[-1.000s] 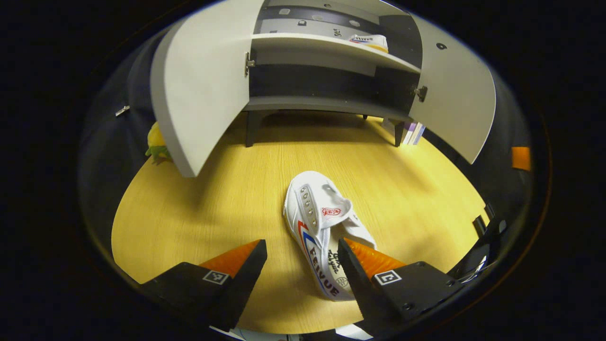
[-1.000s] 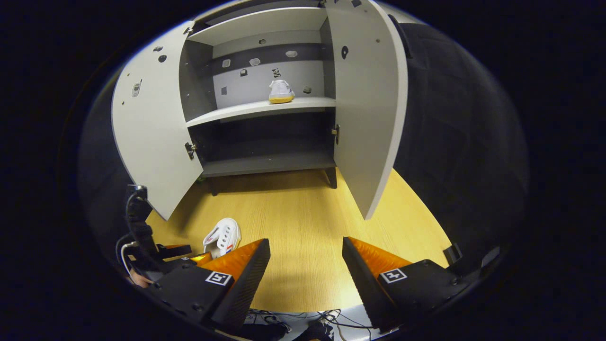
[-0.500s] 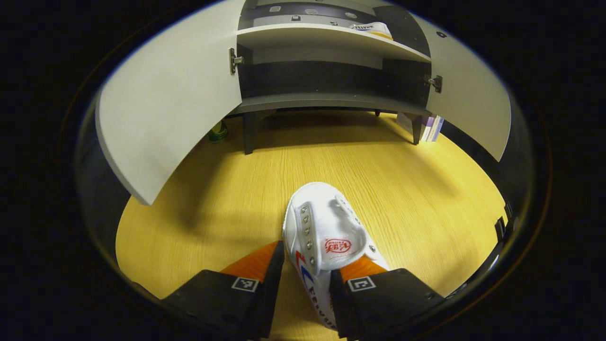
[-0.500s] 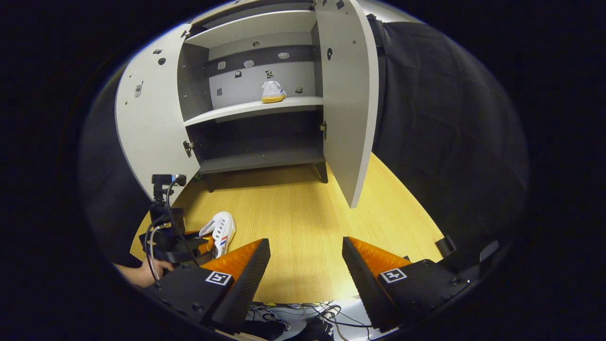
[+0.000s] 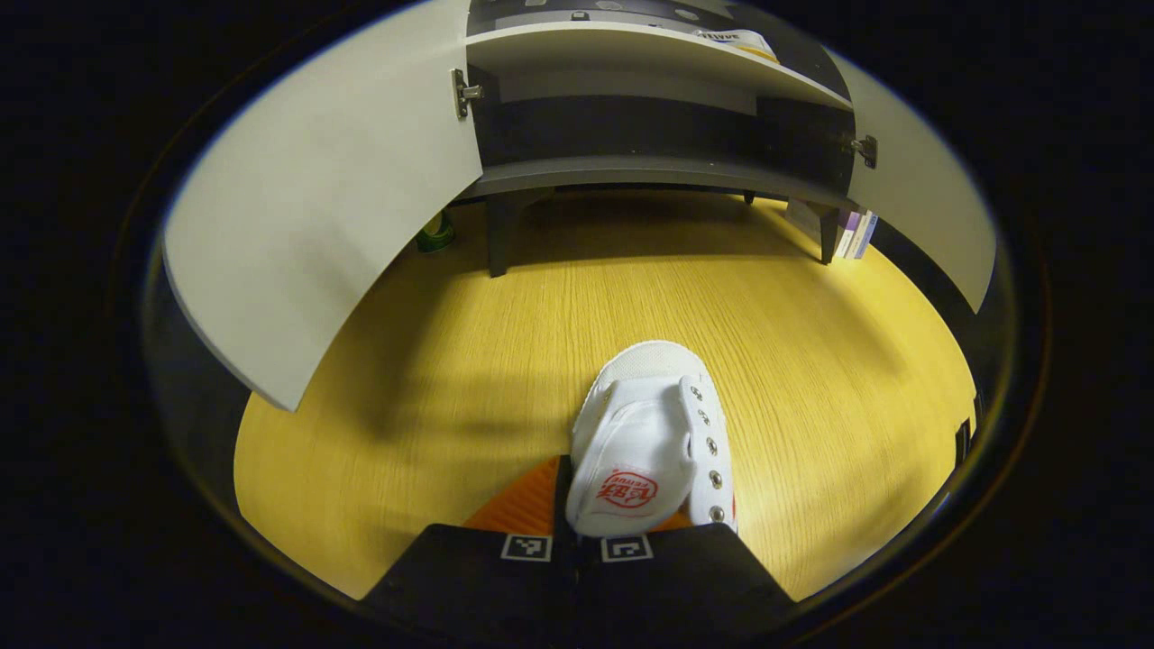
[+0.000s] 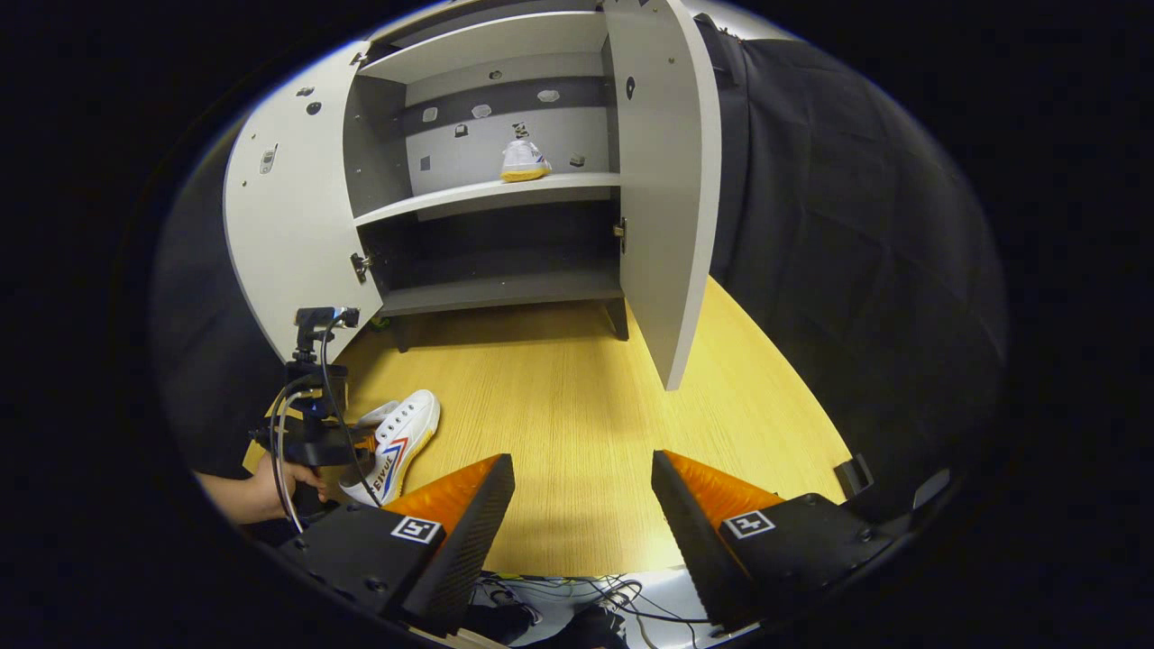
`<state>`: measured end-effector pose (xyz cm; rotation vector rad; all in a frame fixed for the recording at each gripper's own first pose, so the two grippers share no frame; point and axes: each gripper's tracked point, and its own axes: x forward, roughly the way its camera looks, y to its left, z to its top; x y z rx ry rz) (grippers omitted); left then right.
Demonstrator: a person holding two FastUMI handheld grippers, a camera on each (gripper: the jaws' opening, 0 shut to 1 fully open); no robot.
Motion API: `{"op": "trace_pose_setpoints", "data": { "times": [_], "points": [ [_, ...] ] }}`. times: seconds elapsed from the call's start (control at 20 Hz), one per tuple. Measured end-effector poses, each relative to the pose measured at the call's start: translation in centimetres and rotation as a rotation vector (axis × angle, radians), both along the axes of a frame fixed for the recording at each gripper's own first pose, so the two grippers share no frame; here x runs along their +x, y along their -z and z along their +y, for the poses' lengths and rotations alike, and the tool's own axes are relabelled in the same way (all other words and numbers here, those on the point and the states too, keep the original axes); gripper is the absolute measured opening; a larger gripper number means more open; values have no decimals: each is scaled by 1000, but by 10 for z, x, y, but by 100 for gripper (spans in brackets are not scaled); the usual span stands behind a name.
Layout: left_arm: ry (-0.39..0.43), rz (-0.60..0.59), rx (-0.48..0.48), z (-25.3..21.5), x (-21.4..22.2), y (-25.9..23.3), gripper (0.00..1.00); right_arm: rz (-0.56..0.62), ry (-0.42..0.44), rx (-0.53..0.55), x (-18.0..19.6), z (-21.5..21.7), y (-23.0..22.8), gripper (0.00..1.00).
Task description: Grab one shoe with the right hand and put it into the shoe cabinet, grab the other shoe with the left hand and put it into the shoe cabinet; then close the right door with the right hand and the left door with the left hand.
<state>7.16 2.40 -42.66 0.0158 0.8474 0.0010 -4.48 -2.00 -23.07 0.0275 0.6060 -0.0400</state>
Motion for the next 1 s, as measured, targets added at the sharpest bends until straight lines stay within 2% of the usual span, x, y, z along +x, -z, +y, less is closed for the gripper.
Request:
{"op": "trace_pose_setpoints", "data": {
  "times": [0.2,0.4,0.55,0.8,1.0],
  "points": [
    [-13,-40,-23,-10,-5,-33,5,-16,-34,-4,9,-1,-4,97],
    [-23,-126,-62,-19,2,-99,5,-64,-72,-29,19,-5,-16,97],
    [-38,-188,-131,-28,12,-156,5,-103,-96,-34,22,-10,-25,98],
    [-77,-299,-171,-31,44,-252,5,-147,-120,-25,19,-18,-33,98],
    [-94,-355,-130,-24,91,-313,5,-179,-126,-24,18,-31,-40,97]
  ]
}}
